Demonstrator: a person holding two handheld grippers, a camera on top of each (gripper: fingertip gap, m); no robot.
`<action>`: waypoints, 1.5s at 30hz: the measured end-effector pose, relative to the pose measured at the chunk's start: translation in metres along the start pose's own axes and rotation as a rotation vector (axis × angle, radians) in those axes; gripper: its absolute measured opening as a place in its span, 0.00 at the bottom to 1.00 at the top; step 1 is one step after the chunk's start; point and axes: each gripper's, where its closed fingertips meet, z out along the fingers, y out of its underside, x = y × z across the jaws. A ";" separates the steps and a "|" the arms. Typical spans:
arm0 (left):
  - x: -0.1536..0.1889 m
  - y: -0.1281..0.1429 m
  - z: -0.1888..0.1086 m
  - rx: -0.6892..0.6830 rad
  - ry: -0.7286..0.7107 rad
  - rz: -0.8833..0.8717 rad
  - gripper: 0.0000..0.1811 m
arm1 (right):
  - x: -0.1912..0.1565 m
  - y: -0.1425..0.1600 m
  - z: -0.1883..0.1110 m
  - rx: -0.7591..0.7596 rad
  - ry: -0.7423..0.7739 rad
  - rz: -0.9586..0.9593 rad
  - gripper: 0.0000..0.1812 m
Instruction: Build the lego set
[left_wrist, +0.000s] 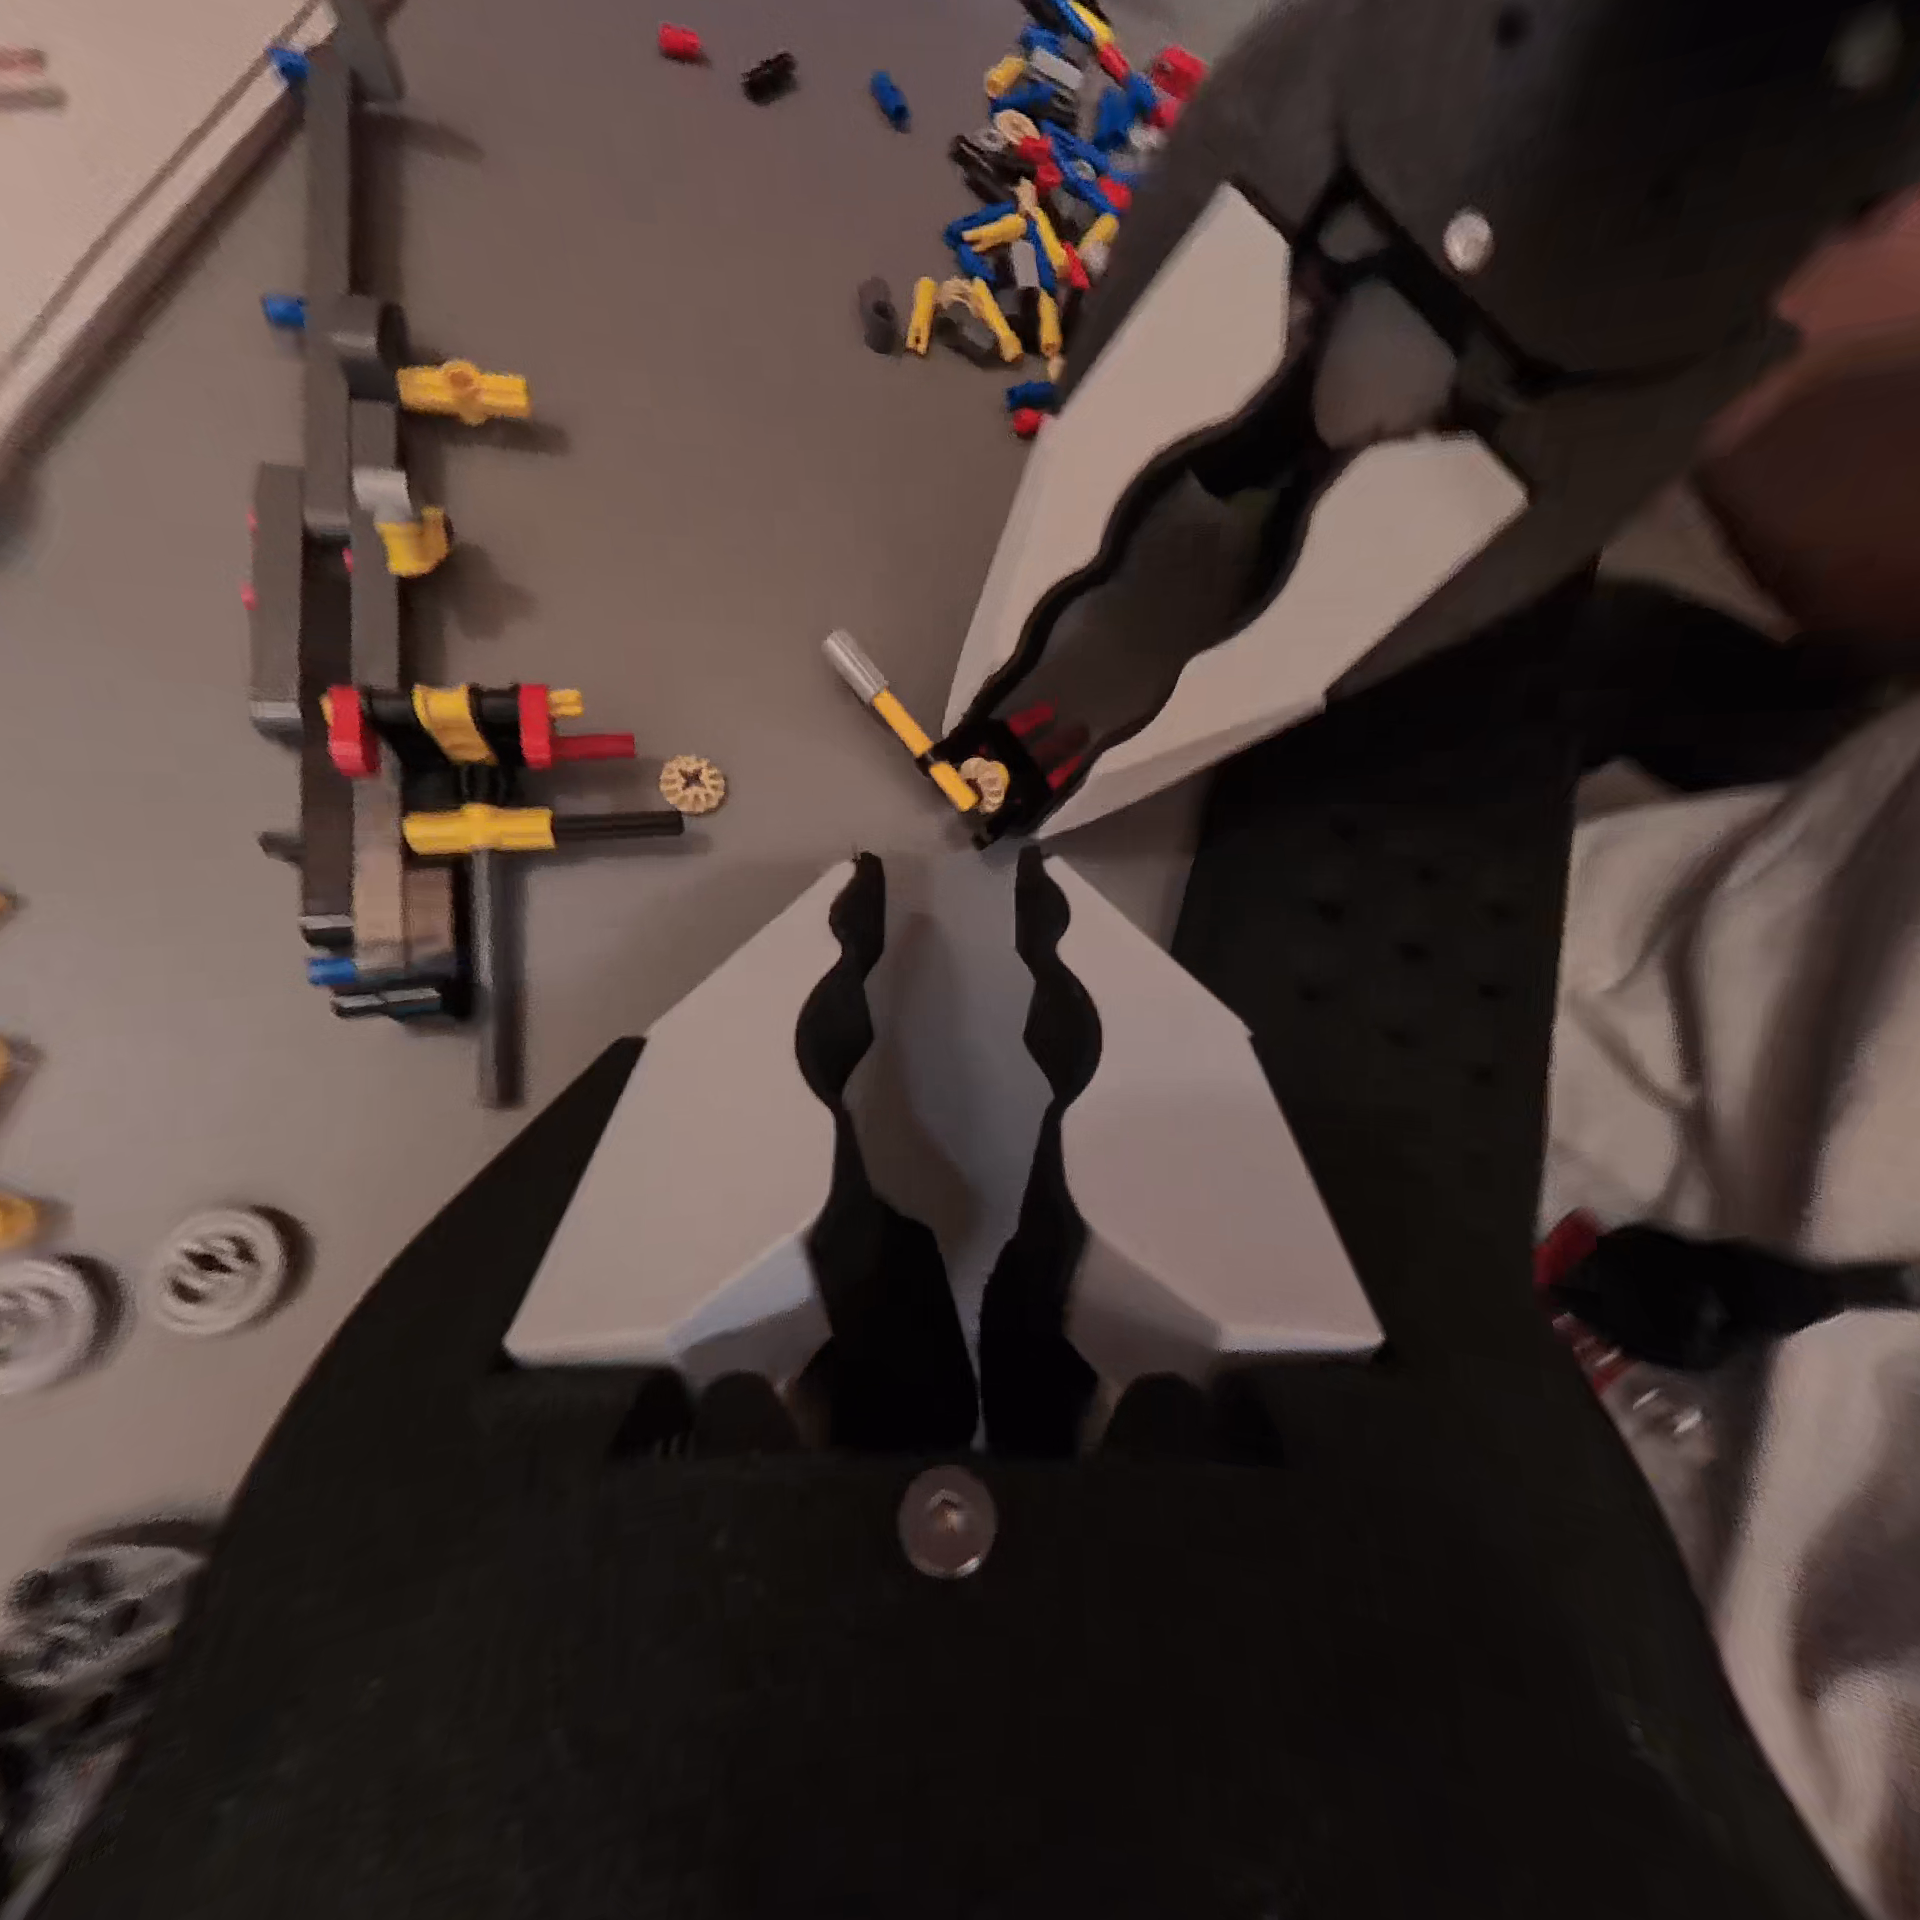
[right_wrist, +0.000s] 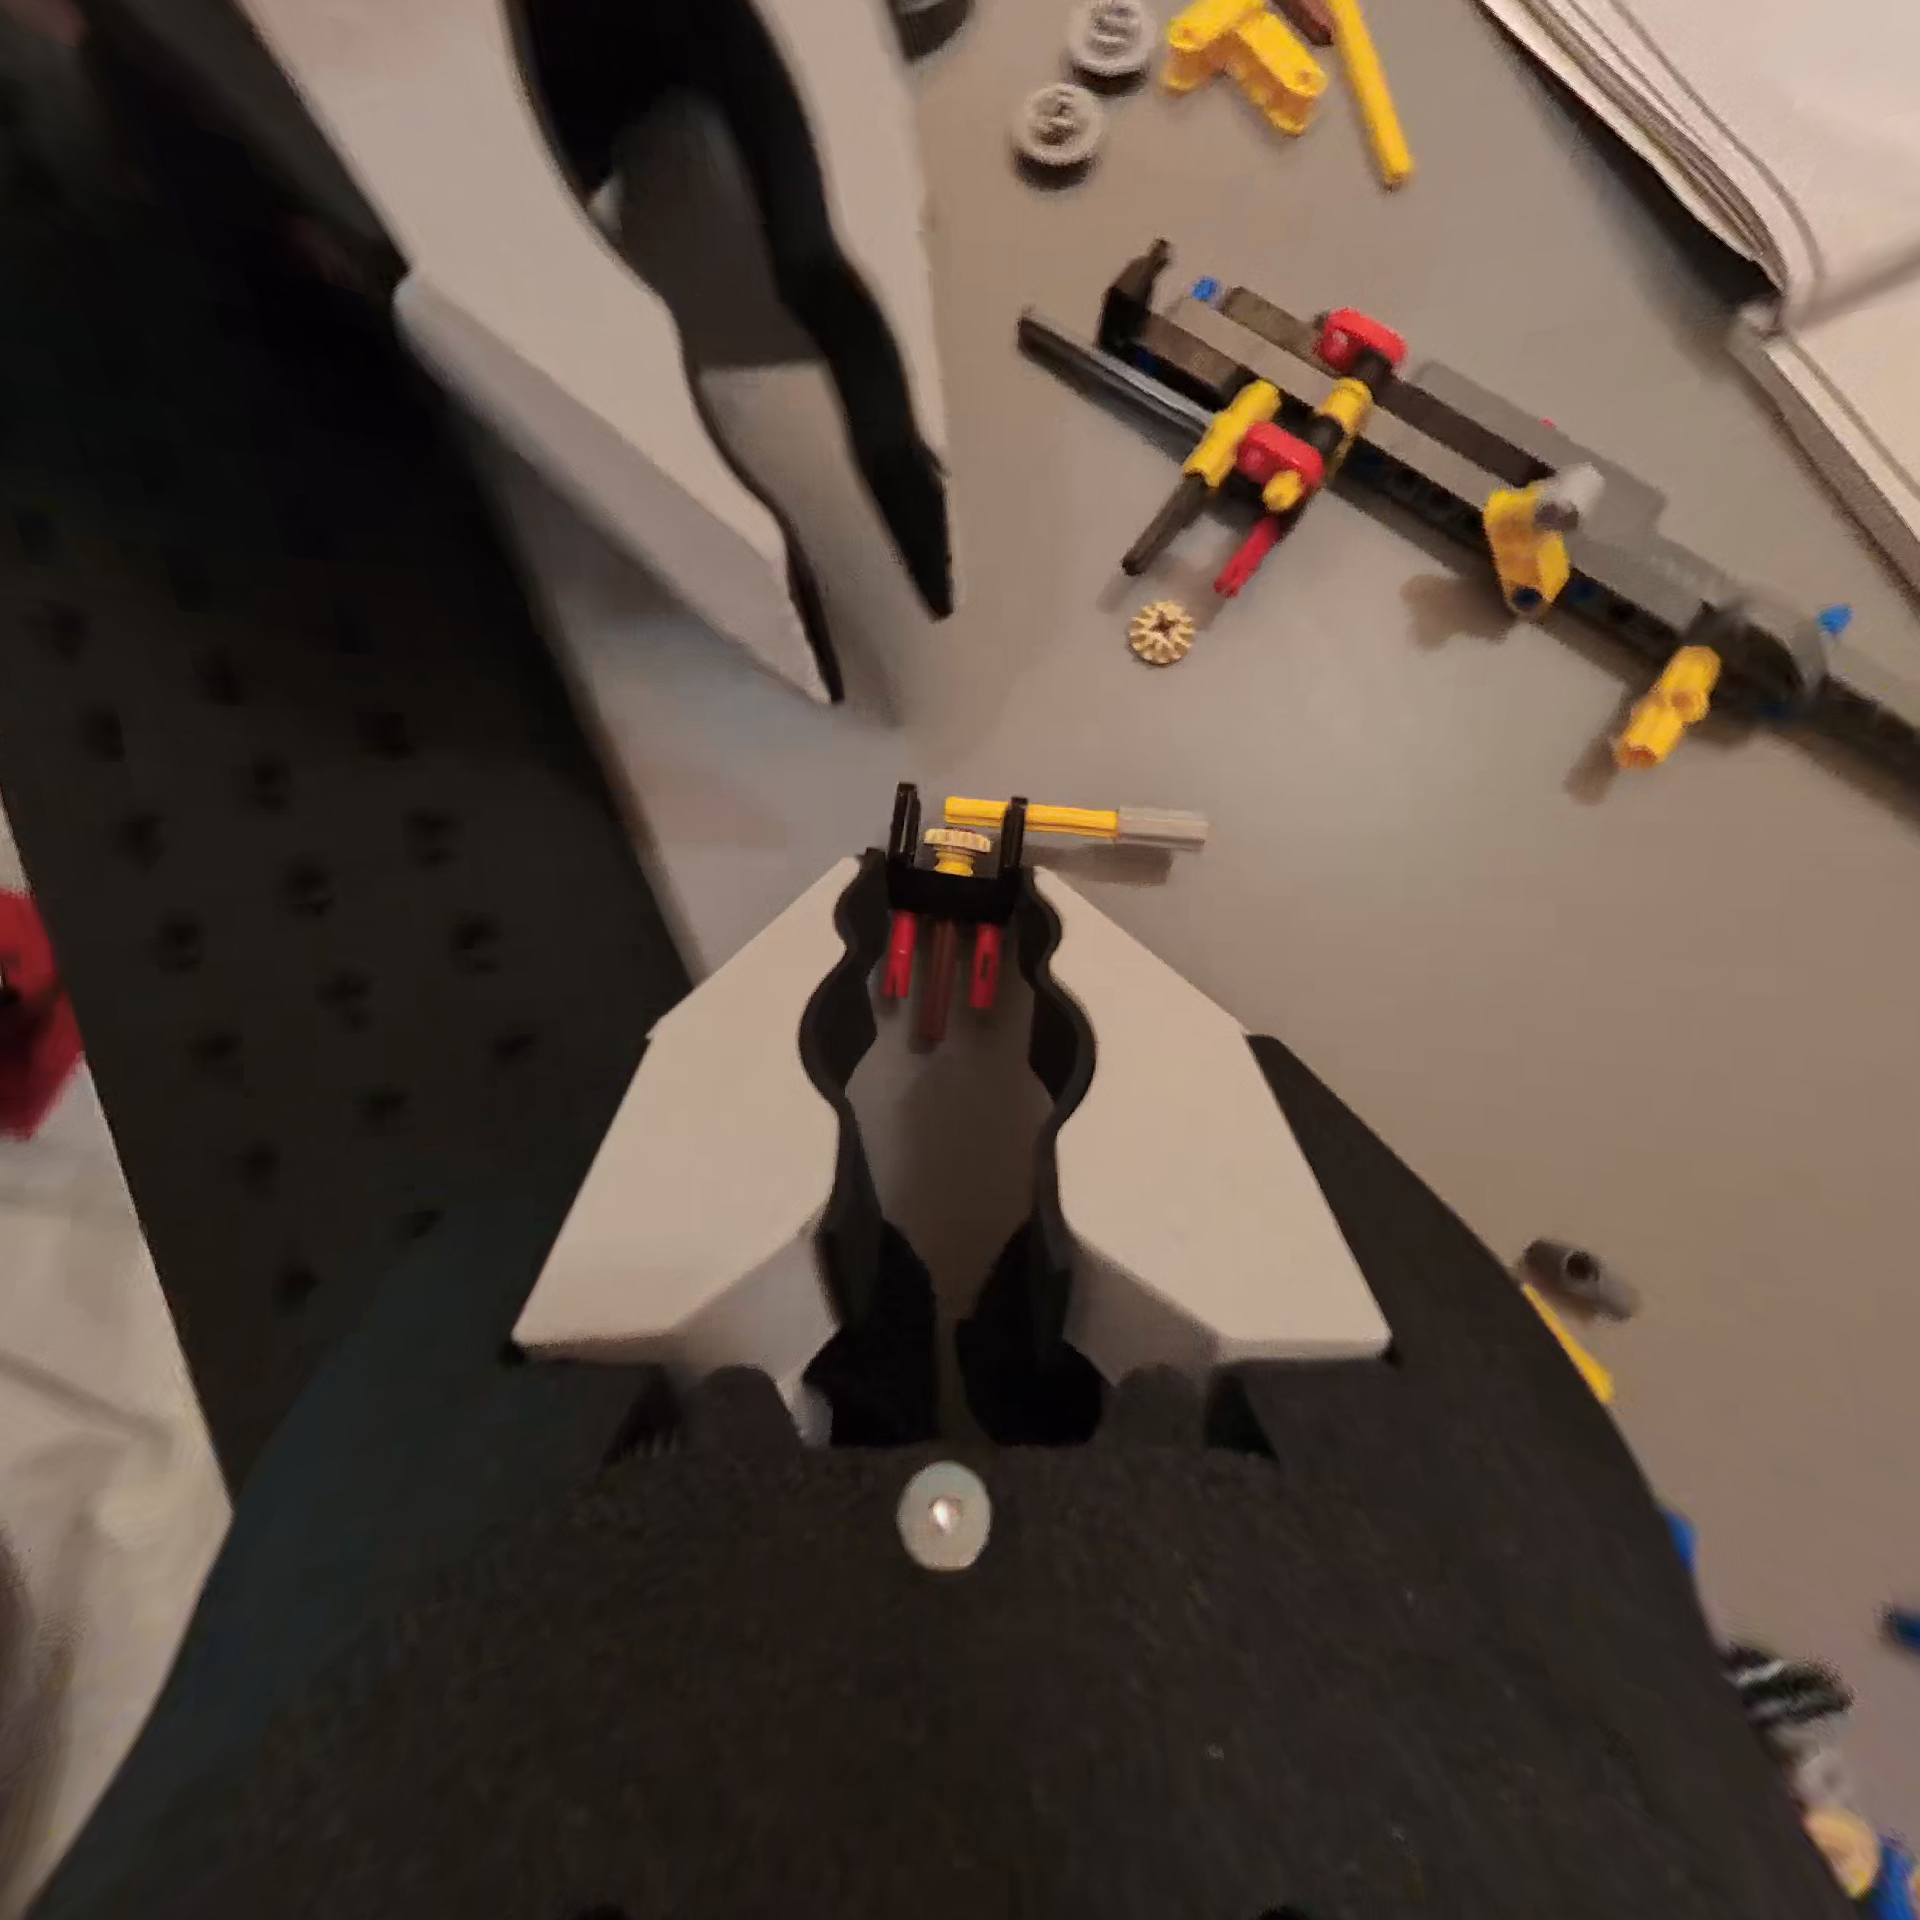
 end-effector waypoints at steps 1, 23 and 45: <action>-0.002 0.001 -0.001 -0.020 -0.002 0.091 0.14 | 0.002 0.002 0.000 0.005 -0.034 -0.059 0.13; -0.025 -0.032 -0.001 0.097 0.061 0.361 0.15 | 0.011 -0.002 -0.017 -0.003 0.120 0.240 0.41; -0.045 -0.009 0.016 -0.019 -0.110 0.385 0.13 | 0.042 0.019 -0.016 0.011 0.148 0.078 0.06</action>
